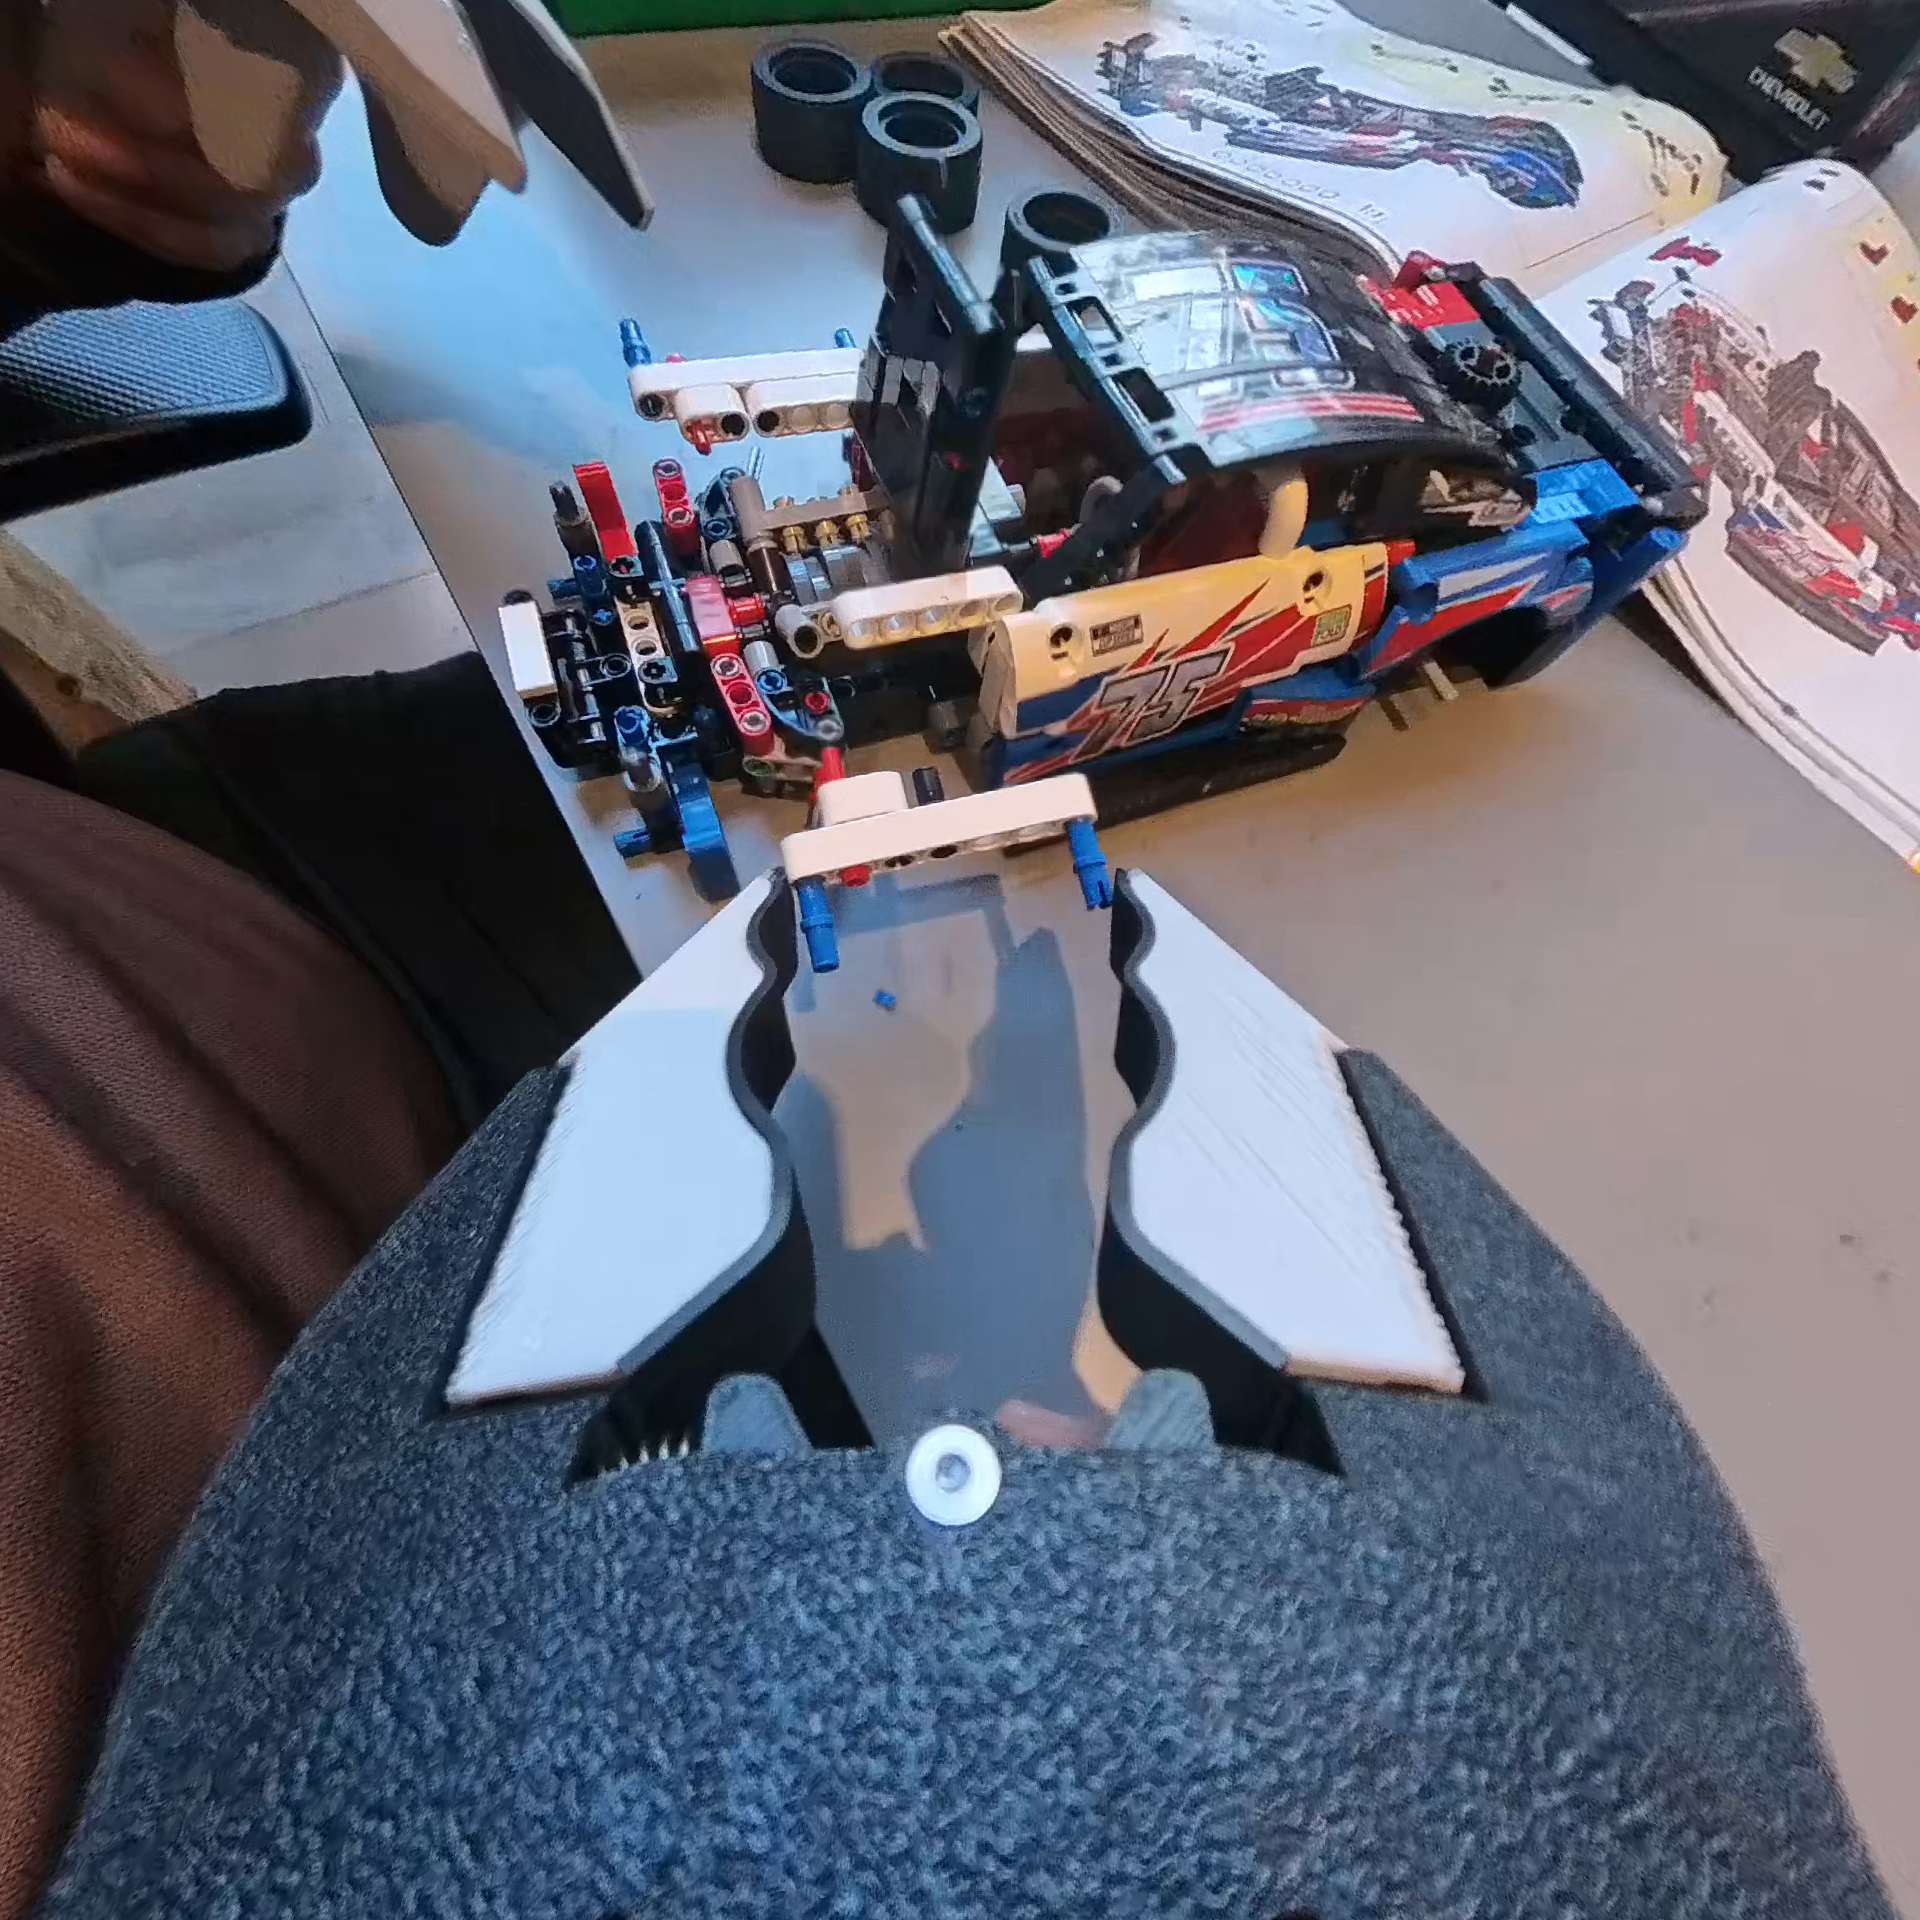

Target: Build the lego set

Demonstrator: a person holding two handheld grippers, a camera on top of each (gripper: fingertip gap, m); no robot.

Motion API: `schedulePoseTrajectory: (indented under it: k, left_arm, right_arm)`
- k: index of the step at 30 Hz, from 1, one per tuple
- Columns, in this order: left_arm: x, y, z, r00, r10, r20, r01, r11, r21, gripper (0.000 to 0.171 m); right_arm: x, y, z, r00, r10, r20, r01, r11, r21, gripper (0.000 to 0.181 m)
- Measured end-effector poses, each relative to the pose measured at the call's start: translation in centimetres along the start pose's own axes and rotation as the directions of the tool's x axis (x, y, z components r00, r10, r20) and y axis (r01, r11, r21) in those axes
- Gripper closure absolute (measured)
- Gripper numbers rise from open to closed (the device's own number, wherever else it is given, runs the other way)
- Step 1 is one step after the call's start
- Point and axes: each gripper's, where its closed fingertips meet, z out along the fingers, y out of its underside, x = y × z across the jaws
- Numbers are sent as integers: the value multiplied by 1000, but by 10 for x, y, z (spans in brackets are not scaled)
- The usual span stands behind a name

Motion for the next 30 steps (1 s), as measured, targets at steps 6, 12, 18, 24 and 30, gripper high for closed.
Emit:
schedulePoseTrajectory:
  k: [6,12,18,24,30]
  left_arm:
    - [11,12,12,973,225,45,-220,969,-109,144]
    - [25,10,25,937,346,44,-337,931,-143,143]
    - [31,9,44,868,493,48,-470,851,-235,144]
    - [33,13,55,814,578,58,-539,789,-295,144]
    - [26,16,44,792,603,98,-548,772,-323,142]
  right_arm:
    - [-4,-12,16,998,-19,54,21,999,-24,121]
    - [-5,-12,27,996,-60,64,64,995,-72,121]
    - [-5,-17,25,996,-52,70,58,996,-74,121]
    - [-7,-17,24,995,-79,55,84,992,-93,121]
    - [-9,-13,25,993,-111,44,115,987,-115,121]
